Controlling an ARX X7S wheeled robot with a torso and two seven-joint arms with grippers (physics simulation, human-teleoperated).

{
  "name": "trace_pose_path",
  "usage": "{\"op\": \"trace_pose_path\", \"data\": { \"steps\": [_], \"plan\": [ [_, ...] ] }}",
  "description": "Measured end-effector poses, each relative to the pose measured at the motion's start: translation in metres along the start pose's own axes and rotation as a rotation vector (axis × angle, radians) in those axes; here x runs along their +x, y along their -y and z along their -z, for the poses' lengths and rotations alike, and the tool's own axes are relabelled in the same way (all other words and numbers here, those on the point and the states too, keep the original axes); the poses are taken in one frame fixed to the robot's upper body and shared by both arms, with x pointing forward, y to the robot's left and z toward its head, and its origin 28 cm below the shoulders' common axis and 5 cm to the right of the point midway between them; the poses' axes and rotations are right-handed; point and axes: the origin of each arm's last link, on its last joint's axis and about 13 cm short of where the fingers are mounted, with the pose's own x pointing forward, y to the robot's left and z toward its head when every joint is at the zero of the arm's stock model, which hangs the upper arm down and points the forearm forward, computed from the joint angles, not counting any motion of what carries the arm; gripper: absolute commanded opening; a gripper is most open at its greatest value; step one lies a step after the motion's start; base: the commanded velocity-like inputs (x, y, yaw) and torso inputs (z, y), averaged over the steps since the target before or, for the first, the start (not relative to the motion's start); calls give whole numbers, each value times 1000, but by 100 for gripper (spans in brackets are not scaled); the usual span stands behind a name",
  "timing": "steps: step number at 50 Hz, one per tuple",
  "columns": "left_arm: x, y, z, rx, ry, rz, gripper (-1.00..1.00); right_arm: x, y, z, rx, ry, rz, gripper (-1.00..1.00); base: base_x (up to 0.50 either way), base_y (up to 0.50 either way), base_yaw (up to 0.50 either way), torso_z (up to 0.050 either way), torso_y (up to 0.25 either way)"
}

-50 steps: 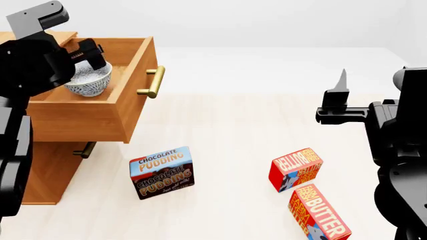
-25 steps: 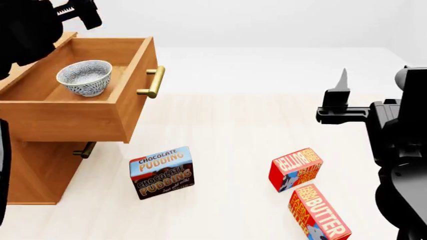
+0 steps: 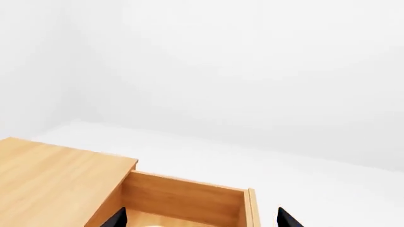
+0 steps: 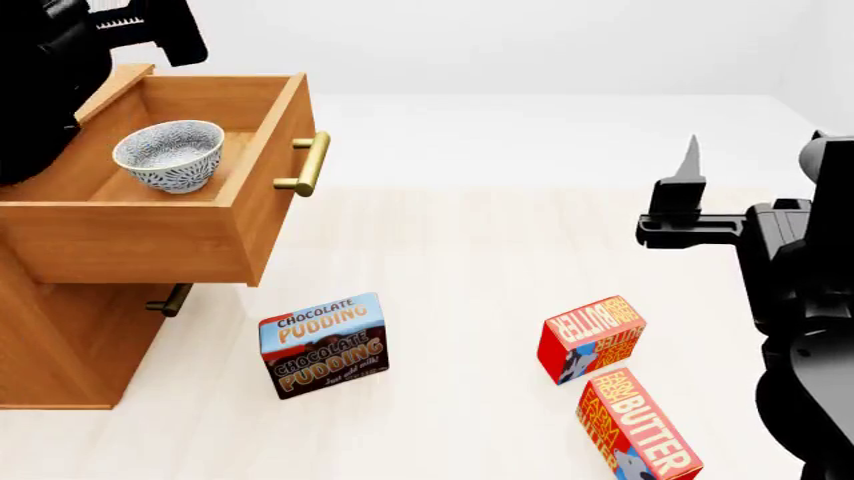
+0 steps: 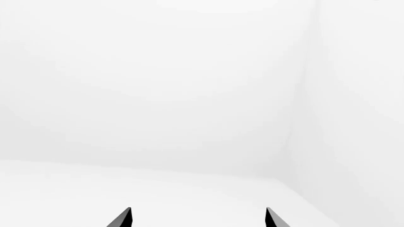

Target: Put the bowl in the top drawer of the cabinet.

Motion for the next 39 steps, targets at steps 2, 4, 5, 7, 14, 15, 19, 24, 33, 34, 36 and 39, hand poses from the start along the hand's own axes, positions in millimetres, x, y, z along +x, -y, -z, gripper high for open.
{"op": "trace_pose_path", "data": {
  "steps": [2,4,5,7,14,15,19,24,33,34,36,39],
  "plan": [
    [-6,-1,2,8,11,15,100,-1,0,-1,1,3,-1,100,0,0,0,0,0],
    [-12,-1,3,18,21,30,100,-1,0,-1,2,5,-1,100,0,0,0,0,0],
    [-15,-1,4,22,27,38,100,-2,0,-2,3,7,-2,100,0,0,0,0,0],
    [-21,-2,6,31,37,52,100,-3,1,-3,4,11,-2,100,0,0,0,0,0],
    [-43,-4,11,56,76,99,100,-8,3,-7,9,29,-3,100,0,0,0,0,0],
    [-46,-4,12,60,82,105,100,-9,3,-8,10,33,-3,100,0,0,0,0,0],
    [-58,-5,14,72,104,128,100,-13,4,-11,12,49,-4,100,0,0,0,0,0],
    [-72,-6,15,83,131,152,100,-18,6,-17,16,72,-6,100,0,0,0,0,0],
    [-94,-7,12,102,180,189,100,-29,10,-30,24,122,-6,100,0,0,0,0,0],
    [-97,-7,11,103,186,192,100,-31,11,-32,24,129,-5,100,0,0,0,0,0],
    [-102,-8,10,107,198,199,100,-33,11,-35,24,142,-5,100,0,0,0,0,0],
    [-109,-8,8,114,216,210,100,-37,13,-40,23,161,-5,100,0,0,0,0,0]
  ]
}}
